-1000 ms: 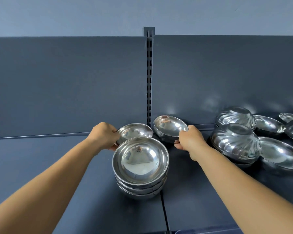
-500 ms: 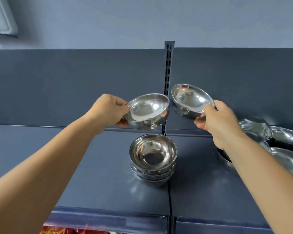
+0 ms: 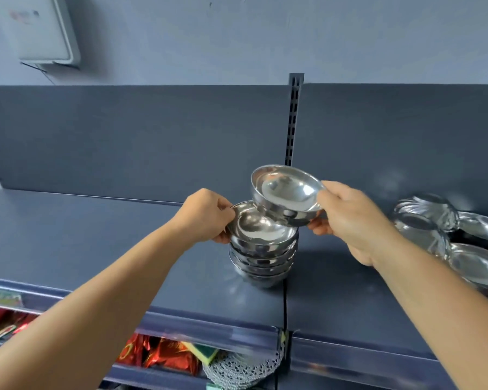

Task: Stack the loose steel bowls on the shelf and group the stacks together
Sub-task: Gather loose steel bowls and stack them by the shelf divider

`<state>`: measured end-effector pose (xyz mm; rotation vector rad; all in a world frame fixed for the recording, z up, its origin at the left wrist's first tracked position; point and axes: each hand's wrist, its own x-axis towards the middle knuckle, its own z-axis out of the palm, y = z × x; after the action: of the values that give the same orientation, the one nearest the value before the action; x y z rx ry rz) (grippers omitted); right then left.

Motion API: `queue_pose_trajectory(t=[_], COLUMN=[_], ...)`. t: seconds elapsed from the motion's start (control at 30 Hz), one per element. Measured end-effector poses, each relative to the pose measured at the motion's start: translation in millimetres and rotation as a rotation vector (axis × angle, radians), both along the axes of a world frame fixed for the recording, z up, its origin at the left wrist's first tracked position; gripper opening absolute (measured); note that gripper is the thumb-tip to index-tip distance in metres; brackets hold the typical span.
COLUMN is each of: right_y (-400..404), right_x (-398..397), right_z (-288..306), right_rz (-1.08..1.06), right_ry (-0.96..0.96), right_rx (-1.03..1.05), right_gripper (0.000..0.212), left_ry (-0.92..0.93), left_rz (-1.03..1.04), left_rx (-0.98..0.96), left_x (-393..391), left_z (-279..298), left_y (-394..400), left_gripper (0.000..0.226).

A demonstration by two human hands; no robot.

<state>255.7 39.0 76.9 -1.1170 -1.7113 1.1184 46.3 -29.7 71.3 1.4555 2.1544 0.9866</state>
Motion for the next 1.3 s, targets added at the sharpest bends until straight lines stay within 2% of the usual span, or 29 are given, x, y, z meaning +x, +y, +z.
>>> queue_pose_trajectory(t=[0.27, 0.43, 0.53, 0.6, 0.7, 0.83, 0.9, 0.97, 1.1, 1.2, 1.3], right_y=[-2, 0, -2, -5, -8, -12, -14, -19, -25, -29, -31], right_x=[-13, -20, -24, -26, -27, -30, -30, -30, -20, -8, 11], right_z=[-7, -9, -13, -14, -16, -19, -18, -13, -7, -2, -1], right_rz=[0.015, 0.002, -0.006, -0.032, -0.045, -0.057, -0.073, -0.080, -0.071, -0.063, -0.070], right_ry=[-0.180, -0.298, -0.350, -0.351, -0.332, -0.254, -0.271, -0.278, -0.318, -0.486, -0.622], right_rx=[0.075, 0.125, 0.144, 0.130, 0.080, -0.007, -0.032, -0.016, 0.095, 0.257, 0.442], right_gripper=[0.032, 0.031, 0.034, 0.036, 0.038, 0.043, 0.034, 0.027, 0.034, 0.037, 0.042], left_ry=[-0.120, -0.280, -0.193, -0.141, -0.076, -0.145, -0.131, -0.049, 0.294, 0.543, 0.701], left_rz=[0.016, -0.015, -0.057, -0.087, -0.084, -0.076, -0.076, -0.085, -0.134, -0.202, -0.284], left_rx=[0.035, 0.038, 0.002, 0.025, 0.070, 0.081, 0.066, 0.066, 0.155, 0.219, 0.236], left_x=[1, 3, 5, 9, 14, 13, 13, 14, 19, 37, 68], left_z=[-11, -9, -12, -15, -14, -14, -12, -6, 7, 15, 24], left_y=[0, -6, -9, -11, -12, -6, -5, -6, -5, -7, -12], left_gripper=[0.027, 0.048, 0.061, 0.058, 0.039, 0.029, 0.031, 0.033, 0.031, 0.031, 0.027])
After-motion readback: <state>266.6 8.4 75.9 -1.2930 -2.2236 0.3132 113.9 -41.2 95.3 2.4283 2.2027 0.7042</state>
